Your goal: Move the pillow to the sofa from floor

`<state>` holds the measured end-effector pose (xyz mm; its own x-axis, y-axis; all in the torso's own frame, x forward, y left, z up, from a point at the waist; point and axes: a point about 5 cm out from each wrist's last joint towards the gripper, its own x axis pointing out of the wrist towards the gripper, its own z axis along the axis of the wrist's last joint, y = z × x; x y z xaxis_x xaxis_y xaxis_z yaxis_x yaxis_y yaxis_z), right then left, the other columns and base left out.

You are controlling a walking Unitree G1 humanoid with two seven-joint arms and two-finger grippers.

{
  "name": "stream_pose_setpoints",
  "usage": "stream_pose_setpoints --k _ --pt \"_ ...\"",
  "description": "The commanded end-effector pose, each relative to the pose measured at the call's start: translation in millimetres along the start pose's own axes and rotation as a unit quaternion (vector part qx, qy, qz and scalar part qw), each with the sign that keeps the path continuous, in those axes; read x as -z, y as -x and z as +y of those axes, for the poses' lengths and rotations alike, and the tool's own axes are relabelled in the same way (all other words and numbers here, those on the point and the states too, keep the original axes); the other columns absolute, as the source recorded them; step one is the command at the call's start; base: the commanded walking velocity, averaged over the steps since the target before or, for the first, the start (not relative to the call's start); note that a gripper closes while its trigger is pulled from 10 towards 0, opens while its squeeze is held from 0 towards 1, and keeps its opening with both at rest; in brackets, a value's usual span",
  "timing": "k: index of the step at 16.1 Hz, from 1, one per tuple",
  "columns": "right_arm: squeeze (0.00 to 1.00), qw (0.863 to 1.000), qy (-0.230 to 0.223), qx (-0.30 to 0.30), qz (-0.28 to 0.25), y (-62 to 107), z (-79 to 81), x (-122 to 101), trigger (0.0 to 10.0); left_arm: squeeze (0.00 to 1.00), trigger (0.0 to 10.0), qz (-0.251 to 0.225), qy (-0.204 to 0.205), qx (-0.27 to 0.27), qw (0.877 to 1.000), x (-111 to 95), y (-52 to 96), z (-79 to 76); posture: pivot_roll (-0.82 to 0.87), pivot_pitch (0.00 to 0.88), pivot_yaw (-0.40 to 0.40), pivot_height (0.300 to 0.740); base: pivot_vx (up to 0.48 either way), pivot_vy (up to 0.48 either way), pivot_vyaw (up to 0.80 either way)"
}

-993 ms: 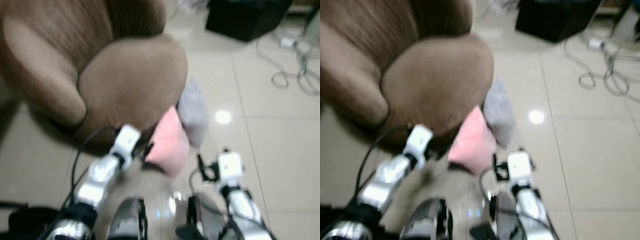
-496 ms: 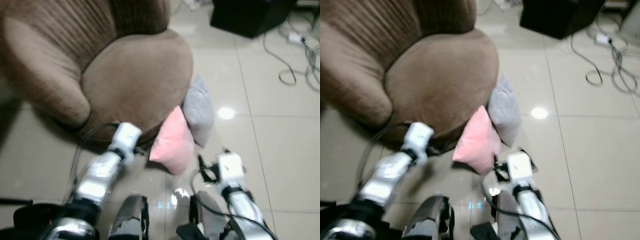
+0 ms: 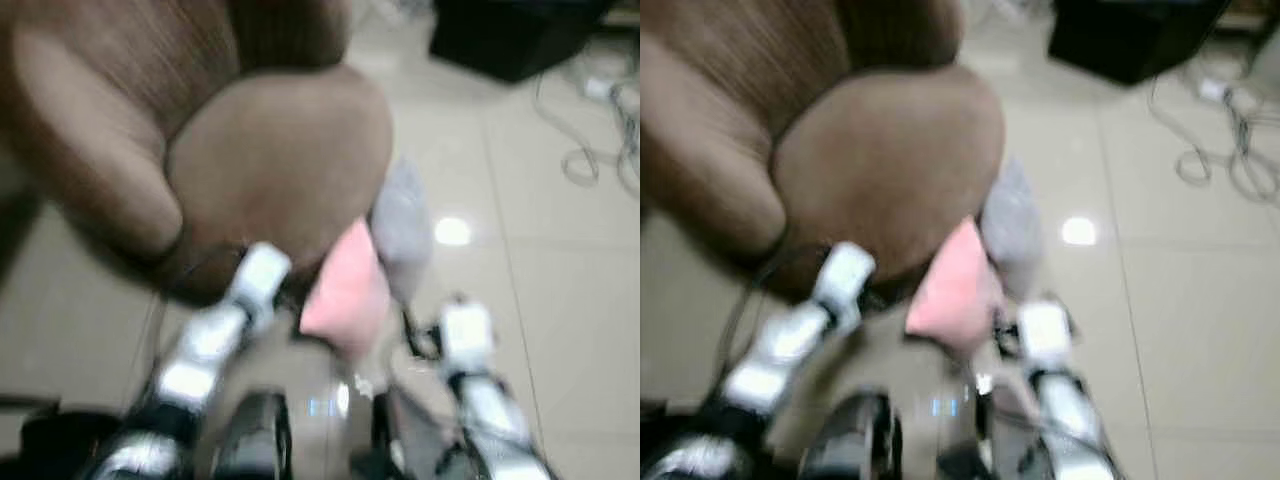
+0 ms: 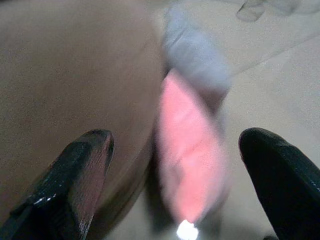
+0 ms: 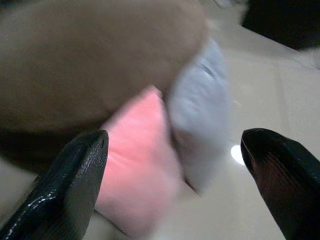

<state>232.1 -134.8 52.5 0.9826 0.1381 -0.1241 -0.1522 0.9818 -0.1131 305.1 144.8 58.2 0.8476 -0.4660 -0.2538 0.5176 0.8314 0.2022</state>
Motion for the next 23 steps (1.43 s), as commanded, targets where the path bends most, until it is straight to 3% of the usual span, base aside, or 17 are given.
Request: stream_pose_setpoints --k 1,7,11,18,21,23 --pt "0.00 1.000 0.001 0.005 0.026 7.9 -3.5 11.3 10.0 1.00 10.0 0.007 0.005 0.007 1.000 2.8 -0.5 -4.8 0.02 0.283 0.040 0.670 0.000 0.000 0.00" --pt "0.00 1.000 0.011 0.021 0.011 5.0 -2.8 3.9 10.0 1.00 10.0 0.029 -0.017 0.013 0.999 3.3 -0.4 6.5 0.02 0.272 0.057 0.670 0.000 0.000 0.00" --pt "0.00 1.000 0.020 0.007 0.008 2.4 0.1 2.7 10.0 1.00 10.0 0.027 -0.018 0.019 0.999 2.5 -2.1 1.6 0.02 0.264 0.052 0.670 0.000 0.000 0.00" --pt "0.00 1.000 0.016 0.006 0.020 4.4 2.7 7.6 10.0 1.00 10.0 0.033 -0.012 0.011 0.999 5.8 -0.4 2.2 0.03 0.263 0.048 0.605 0.000 0.000 0.00" --pt "0.00 0.999 0.026 0.016 -0.034 -0.1 -3.9 -3.2 10.0 1.00 10.0 -0.023 0.029 -0.042 0.998 -5.8 -1.4 12.5 0.04 0.248 0.027 0.575 0.000 0.000 0.00" --pt "0.00 0.996 0.045 -0.003 -0.075 -10.3 0.3 -13.7 10.0 1.00 10.0 -0.108 0.070 -0.051 0.990 -30.9 -6.4 9.0 0.08 0.216 -0.020 0.555 0.000 0.000 0.00"
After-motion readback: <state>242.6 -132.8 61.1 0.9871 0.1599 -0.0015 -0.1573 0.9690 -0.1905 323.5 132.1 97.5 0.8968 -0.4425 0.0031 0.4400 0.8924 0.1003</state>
